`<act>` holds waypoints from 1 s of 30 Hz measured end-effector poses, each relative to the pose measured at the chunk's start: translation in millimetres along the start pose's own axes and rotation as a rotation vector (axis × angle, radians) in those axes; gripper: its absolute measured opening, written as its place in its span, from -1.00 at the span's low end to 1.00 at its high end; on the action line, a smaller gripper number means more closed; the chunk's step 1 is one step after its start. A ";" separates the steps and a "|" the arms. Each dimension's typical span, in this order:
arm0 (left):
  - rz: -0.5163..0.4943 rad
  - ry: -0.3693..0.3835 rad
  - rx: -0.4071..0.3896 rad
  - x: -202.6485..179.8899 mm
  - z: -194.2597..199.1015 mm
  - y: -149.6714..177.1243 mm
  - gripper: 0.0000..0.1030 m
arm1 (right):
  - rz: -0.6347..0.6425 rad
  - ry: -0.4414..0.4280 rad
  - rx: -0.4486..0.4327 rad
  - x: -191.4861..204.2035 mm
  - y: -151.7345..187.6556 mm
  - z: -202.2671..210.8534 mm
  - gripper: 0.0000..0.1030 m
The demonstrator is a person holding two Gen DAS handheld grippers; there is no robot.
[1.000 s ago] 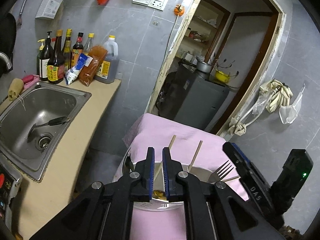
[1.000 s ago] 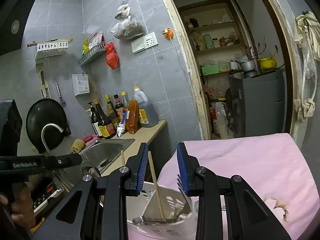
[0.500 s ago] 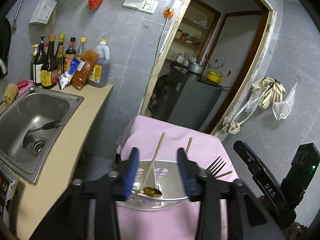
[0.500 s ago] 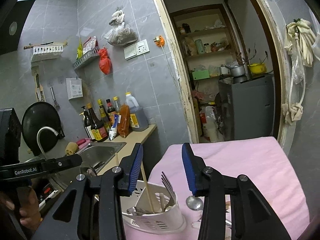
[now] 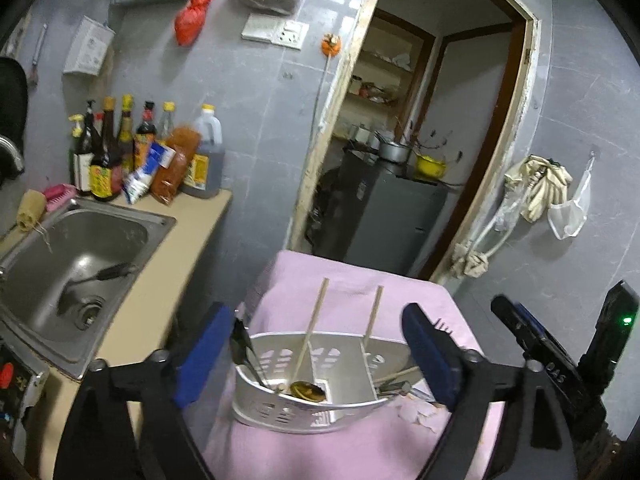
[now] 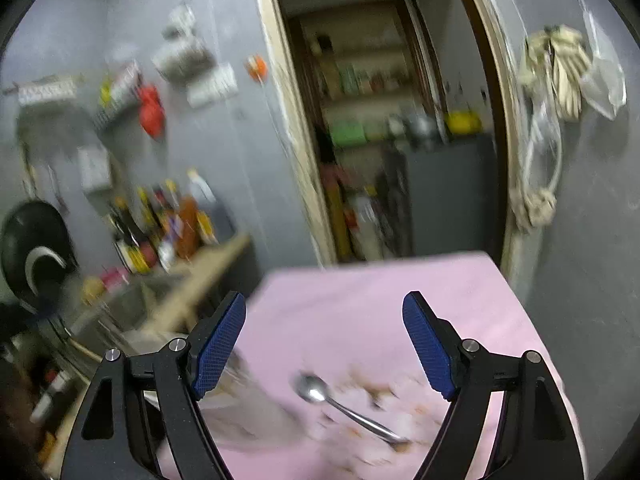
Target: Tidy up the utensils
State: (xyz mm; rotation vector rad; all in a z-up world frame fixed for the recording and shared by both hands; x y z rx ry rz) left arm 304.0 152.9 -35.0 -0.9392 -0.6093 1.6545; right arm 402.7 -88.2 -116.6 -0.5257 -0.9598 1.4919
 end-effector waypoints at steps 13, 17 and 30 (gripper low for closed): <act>0.023 -0.153 0.010 22.1 10.0 17.1 0.85 | 0.488 -0.080 0.518 27.3 89.7 -134.9 -0.43; 0.048 -0.192 0.009 32.5 15.0 18.2 0.85 | 0.548 -0.089 0.548 41.6 91.6 -138.7 -0.82; 0.081 -0.150 -0.034 26.6 18.5 11.0 0.85 | 0.052 -0.328 -0.045 55.6 -39.2 46.5 -0.91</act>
Point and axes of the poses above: each gripper's, at about its wrist camera, not at the fingertips, and z roughly against the way its jaws point, x to its left, y to its underside, the point moved 7 cm from there along -z, roughly the way its jaws point, and after that the axes turned 5 degrees about x, right-handed, at the moved point
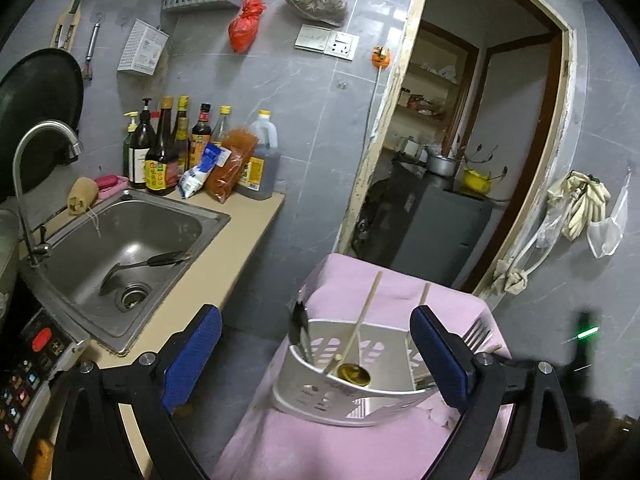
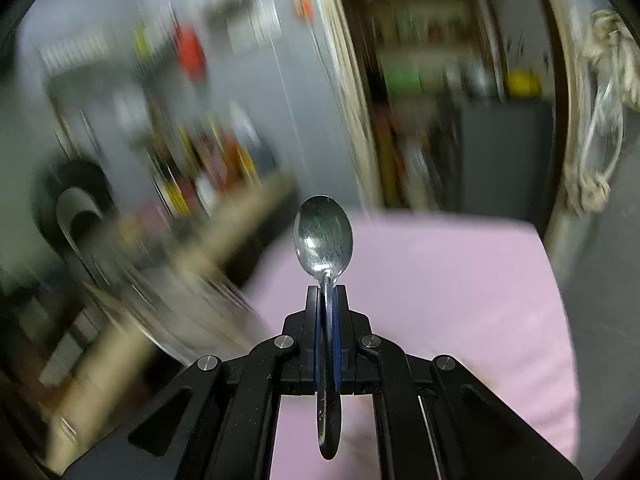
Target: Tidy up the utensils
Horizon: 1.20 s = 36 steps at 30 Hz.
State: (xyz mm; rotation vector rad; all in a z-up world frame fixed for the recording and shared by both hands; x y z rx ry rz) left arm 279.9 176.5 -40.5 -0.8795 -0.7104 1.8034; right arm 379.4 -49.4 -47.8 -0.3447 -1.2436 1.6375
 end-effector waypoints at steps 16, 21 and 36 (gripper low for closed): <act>0.047 -0.046 -0.015 30.8 2.1 19.7 0.85 | -0.033 -0.061 -0.327 49.1 29.6 -67.9 -0.90; 0.075 -0.037 -0.017 32.4 -7.9 28.6 0.85 | 0.003 -0.019 -0.257 45.6 32.8 -53.6 -0.79; -0.014 -0.033 -0.082 5.1 25.5 19.9 0.85 | -0.049 0.055 -0.237 25.9 49.1 52.2 -0.23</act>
Point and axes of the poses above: each gripper's, at about its wrist camera, not at the fingertips, and z roughly against the way its jaws point, x to its left, y to its underside, the point moved 7 cm from there along -z, roughly the way its jaws point, and after that the axes turned 5 degrees about x, right-handed, at the moved point
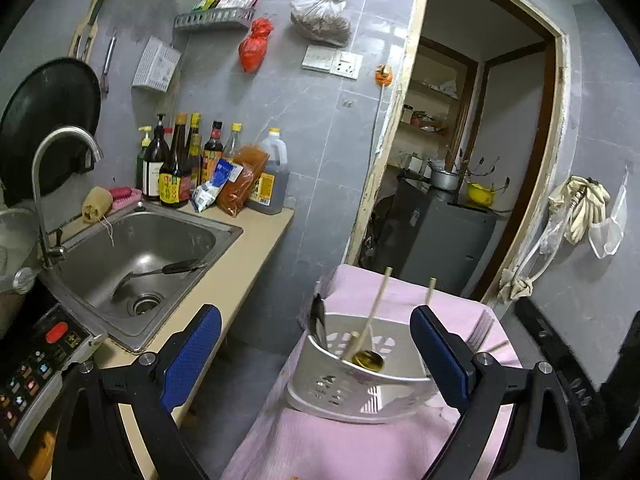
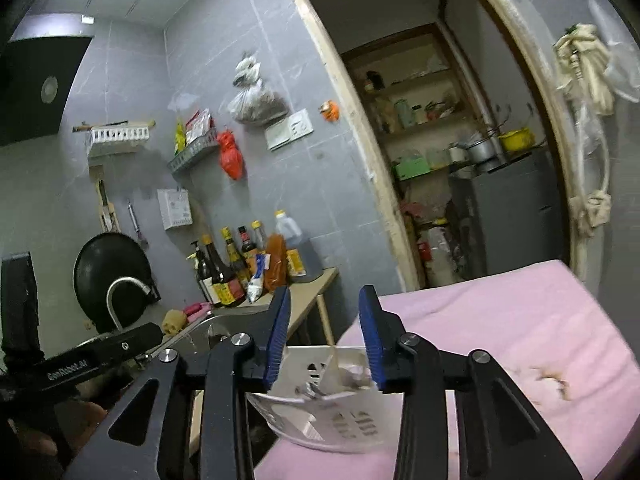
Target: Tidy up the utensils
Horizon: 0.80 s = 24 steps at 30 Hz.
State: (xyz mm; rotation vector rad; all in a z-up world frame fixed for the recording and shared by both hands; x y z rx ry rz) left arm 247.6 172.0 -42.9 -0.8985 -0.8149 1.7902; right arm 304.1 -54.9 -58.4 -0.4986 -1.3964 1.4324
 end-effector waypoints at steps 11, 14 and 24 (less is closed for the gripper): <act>-0.060 0.082 -0.052 -48.4 76.4 13.6 0.85 | 0.040 0.118 -0.011 -14.1 -24.3 130.7 0.41; -0.093 0.109 -0.089 -62.5 104.0 16.7 0.96 | 0.064 0.152 0.010 -14.6 -25.4 164.3 0.52; -0.146 0.164 -0.099 -79.4 172.5 50.2 0.98 | 0.116 0.261 0.076 -18.3 -12.5 238.5 0.75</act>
Point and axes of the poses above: each gripper's, at about its wrist camera, not at the fingertips, and z roughly against the way its jaws point, x to its left, y to its underside, the point moved 7 cm from there along -z, roughly the way its jaws point, and after that the axes turned 5 degrees about x, right-handed, at the moved point
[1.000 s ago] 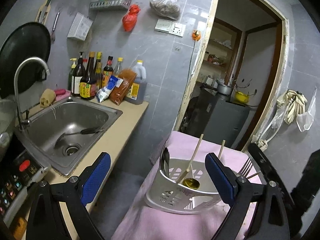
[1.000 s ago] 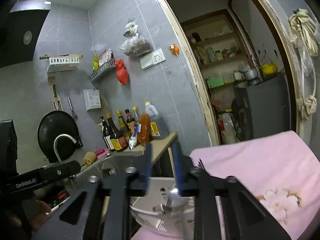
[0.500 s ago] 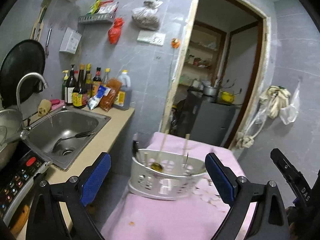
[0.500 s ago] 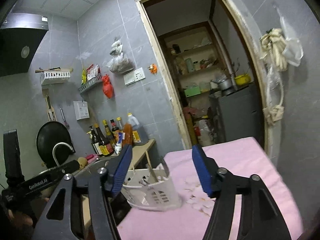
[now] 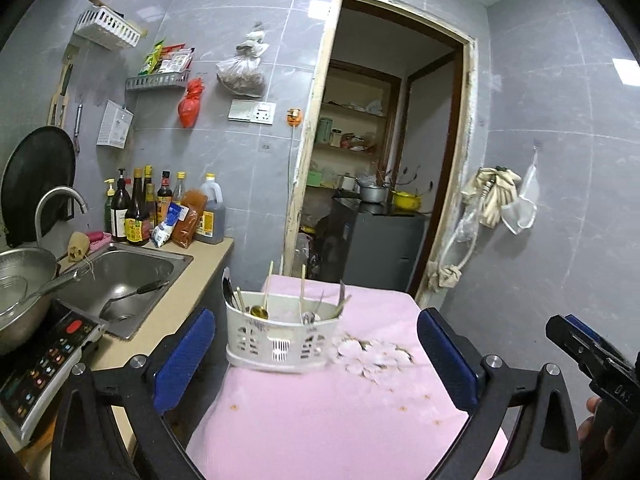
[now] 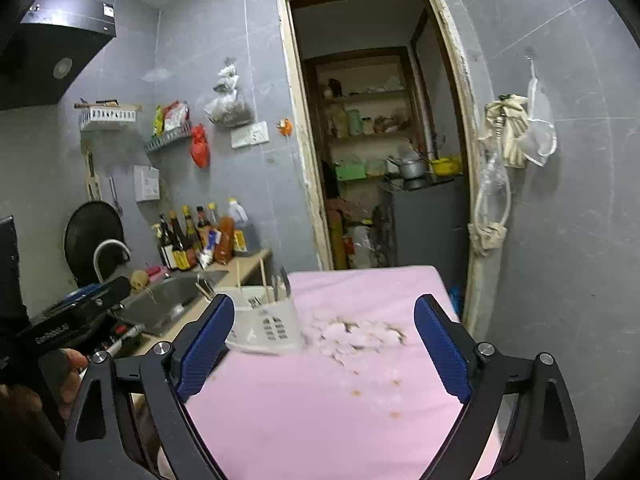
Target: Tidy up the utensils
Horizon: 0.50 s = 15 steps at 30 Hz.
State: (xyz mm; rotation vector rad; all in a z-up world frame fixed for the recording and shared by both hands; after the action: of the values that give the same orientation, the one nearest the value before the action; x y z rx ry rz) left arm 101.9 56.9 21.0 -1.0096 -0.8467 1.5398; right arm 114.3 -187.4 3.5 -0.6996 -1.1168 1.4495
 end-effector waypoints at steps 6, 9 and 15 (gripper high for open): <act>-0.027 -0.004 0.042 -1.8 17.5 22.1 0.98 | 0.020 0.051 0.035 -8.4 10.4 15.2 0.86; -0.035 -0.007 0.071 -2.1 21.3 32.7 0.98 | 0.022 0.060 0.047 -12.7 10.4 14.9 0.86; -0.035 -0.004 0.081 -4.7 20.7 35.8 0.98 | 0.026 0.059 0.047 -13.3 9.9 17.2 0.87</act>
State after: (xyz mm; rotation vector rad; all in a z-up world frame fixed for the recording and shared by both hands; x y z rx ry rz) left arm 69.5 45.2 -2.5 -0.9284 -0.7945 1.5351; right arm 97.7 -203.9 -1.2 -0.7218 -1.0292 1.4631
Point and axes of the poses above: each gripper's, at about its wrist camera, not at the fingertips, and z roughly against the way its jaws point, x to its left, y to its underside, the point moved 7 cm from there along -z, roughly the way its jaws point, and after that the axes turned 5 degrees about x, right-handed, at the moved point
